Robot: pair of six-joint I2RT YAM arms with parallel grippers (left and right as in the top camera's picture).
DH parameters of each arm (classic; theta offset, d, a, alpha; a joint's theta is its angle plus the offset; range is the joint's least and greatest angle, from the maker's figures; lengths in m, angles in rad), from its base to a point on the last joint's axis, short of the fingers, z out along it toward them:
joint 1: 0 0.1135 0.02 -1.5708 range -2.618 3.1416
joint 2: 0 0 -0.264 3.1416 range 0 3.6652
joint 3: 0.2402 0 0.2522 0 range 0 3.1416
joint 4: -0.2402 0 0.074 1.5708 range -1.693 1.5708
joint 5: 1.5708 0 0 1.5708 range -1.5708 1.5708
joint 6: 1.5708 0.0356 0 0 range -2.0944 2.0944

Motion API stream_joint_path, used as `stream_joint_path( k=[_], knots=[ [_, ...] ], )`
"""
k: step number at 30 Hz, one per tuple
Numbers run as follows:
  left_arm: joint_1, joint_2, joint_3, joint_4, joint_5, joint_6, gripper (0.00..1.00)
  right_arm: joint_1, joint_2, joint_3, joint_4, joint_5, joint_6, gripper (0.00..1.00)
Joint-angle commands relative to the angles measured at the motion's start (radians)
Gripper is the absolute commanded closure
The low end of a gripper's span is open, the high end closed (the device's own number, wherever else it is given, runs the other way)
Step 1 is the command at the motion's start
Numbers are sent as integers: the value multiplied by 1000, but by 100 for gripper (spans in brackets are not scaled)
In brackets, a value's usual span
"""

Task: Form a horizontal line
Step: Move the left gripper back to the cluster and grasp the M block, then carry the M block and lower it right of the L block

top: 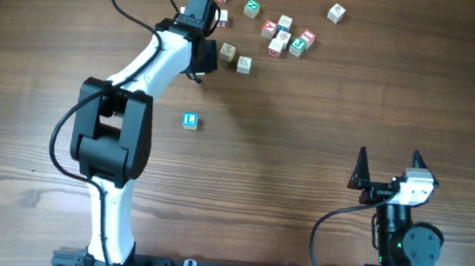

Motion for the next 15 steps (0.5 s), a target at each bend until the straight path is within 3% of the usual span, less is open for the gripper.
stream_joint_path(
  k=[1, 5, 12, 15],
  knots=[
    [5, 10, -8, 14, 12, -3, 59, -2, -5, -1, 3, -10, -11, 0],
    [5, 10, -8, 17, 12, -3, 52, -2, -5, -1, 3, -10, -12, 0],
    [3, 10, -8, 10, 12, -3, 64, -2, -5, -1, 3, -10, -11, 0],
    [3, 10, -8, -11, 12, -4, 60, -2, -5, -1, 3, -10, -11, 0]
  ],
)
